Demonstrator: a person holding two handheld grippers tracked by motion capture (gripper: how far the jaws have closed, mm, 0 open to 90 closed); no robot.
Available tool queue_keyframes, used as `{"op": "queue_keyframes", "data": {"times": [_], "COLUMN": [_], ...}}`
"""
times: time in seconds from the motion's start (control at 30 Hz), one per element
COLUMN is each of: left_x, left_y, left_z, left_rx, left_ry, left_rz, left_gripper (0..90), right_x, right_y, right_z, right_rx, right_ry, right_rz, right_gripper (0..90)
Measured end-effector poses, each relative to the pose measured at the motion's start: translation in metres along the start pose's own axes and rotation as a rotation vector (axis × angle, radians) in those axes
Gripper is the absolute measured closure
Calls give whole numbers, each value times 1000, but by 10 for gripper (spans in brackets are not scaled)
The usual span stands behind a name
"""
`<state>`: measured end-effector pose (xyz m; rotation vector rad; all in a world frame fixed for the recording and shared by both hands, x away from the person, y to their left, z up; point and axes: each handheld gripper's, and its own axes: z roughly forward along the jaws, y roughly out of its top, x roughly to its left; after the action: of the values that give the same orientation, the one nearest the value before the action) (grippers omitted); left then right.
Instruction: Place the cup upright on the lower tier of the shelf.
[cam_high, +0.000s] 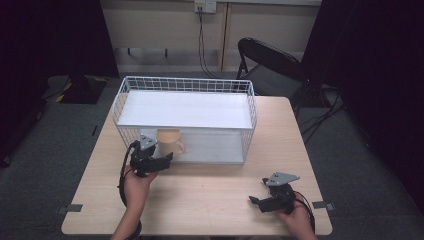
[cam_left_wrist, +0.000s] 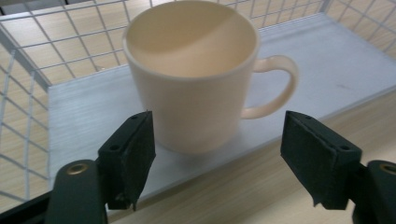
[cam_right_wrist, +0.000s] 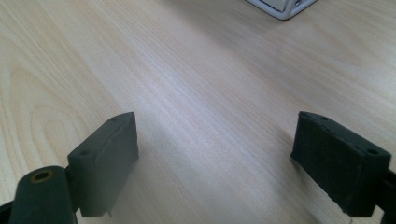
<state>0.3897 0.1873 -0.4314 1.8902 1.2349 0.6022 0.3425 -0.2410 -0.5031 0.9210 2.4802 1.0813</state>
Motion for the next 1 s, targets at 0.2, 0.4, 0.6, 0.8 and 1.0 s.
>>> {"op": "queue_keyframes", "data": {"times": [0.2,0.4,0.6,0.8,1.0], "left_x": [0,7,18,23,27], "left_y": [-3,-11,-22,-34,-52], "left_z": [-3,-12,-24,-32,-32], "left_rx": [8,4,12,30,23], "left_ry": [-35,-52,-57,-80,-124], "left_rz": [9,-4,-12,1,36], "left_gripper": [223,220,222,225,236], "right_x": [0,0,0,0,0], "right_y": [0,0,0,0,0], "right_z": [0,0,0,0,0], "right_rx": [0,0,1,0,0], "right_ry": [0,0,-1,0,0], "right_rz": [0,0,0,0,0], "right_gripper": [135,135,135,135,135]}}
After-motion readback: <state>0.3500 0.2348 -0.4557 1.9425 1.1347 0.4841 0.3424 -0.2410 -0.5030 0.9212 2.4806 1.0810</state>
